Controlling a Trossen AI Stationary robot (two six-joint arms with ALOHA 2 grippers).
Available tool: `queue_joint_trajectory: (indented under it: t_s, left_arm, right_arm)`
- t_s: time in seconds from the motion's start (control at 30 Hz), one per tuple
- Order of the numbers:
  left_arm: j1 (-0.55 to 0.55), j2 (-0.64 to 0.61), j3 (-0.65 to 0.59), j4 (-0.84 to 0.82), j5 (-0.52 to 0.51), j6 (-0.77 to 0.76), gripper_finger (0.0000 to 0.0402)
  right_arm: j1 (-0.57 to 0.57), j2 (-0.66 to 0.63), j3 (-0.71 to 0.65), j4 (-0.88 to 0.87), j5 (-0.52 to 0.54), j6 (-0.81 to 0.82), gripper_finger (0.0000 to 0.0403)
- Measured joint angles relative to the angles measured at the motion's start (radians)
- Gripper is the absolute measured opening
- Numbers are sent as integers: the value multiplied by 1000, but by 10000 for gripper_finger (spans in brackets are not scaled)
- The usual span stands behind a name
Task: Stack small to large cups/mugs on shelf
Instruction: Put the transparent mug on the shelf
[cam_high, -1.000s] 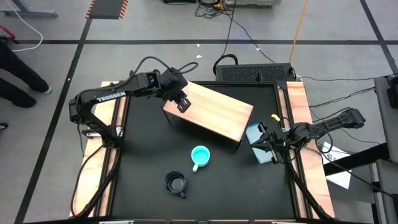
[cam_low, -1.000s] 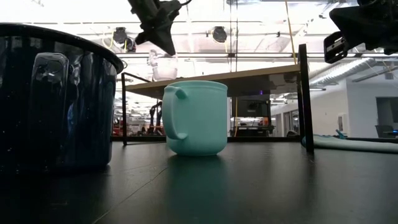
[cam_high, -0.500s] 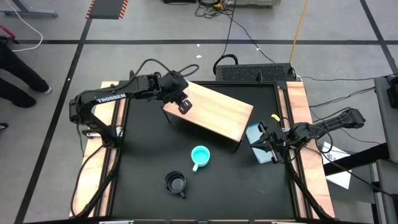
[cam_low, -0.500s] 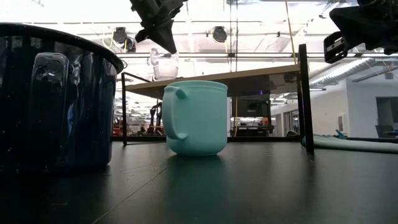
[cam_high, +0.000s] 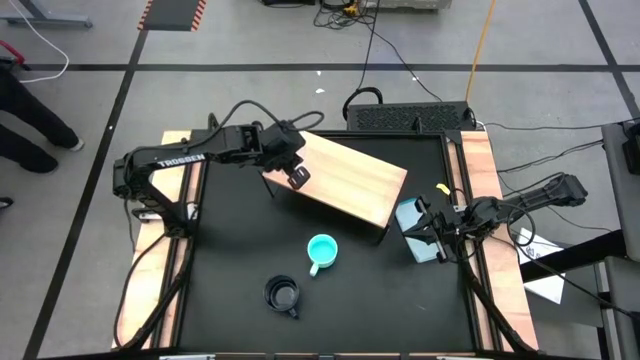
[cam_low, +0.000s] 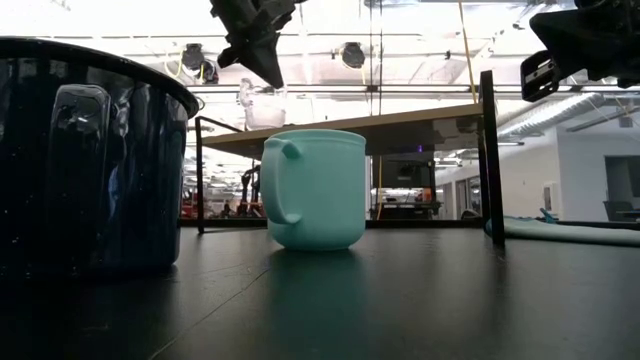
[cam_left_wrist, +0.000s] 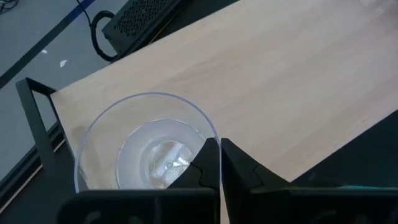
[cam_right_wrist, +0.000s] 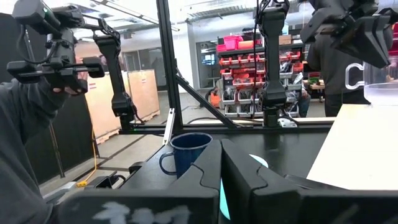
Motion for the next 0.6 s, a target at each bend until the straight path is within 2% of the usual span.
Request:
queue_joint_trajectory:
  t_s: [0.6]
  left_arm:
    - [3,37,1,20,16,25,0]
  right_arm:
    - [0,0,0,0,0,0,0]
